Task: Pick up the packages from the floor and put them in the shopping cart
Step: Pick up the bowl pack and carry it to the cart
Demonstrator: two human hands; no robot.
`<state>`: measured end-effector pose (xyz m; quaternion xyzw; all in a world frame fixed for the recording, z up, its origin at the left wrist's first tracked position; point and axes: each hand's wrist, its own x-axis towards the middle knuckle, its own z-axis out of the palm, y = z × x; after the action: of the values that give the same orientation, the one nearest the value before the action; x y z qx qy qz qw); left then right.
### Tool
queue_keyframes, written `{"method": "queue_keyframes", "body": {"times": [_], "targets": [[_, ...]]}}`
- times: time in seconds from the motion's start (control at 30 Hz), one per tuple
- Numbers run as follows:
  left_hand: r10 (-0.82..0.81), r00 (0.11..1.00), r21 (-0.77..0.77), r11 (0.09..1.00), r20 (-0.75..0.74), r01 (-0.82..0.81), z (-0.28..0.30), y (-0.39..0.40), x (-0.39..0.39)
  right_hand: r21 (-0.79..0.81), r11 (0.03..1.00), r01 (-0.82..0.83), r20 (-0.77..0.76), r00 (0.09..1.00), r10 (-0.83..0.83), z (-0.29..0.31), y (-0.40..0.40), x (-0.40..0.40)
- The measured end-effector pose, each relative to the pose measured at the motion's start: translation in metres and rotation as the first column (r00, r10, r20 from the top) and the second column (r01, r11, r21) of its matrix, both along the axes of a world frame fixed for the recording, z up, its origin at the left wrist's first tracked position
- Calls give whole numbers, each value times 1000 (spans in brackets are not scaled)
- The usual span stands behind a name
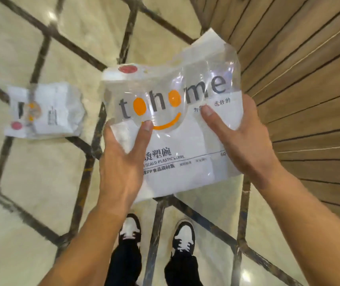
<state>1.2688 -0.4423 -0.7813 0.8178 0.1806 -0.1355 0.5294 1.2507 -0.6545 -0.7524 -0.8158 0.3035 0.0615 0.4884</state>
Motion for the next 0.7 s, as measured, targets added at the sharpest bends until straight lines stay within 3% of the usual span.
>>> {"method": "queue_keyframes", "body": {"times": [0.2, 0.4, 0.53, 0.7], "targets": [[-138, 968, 20, 990, 211, 136, 231, -31, 44, -9, 979, 202, 279, 941, -191, 223, -21, -3], [-288, 881, 0, 950, 376, 311, 438, -66, 38, -21, 920, 392, 504, 799, -328, 429, -38, -43], [-376, 746, -11, 890, 550, 456, 553, -88, 30, -131, 869, 476, 611, 729, -307, 550, -46, -84], [-485, 544, 4, 749, 685, 663, 659, -115, -3, -182, 702, 689, 690, 598, -408, 650, -37, -157]]}}
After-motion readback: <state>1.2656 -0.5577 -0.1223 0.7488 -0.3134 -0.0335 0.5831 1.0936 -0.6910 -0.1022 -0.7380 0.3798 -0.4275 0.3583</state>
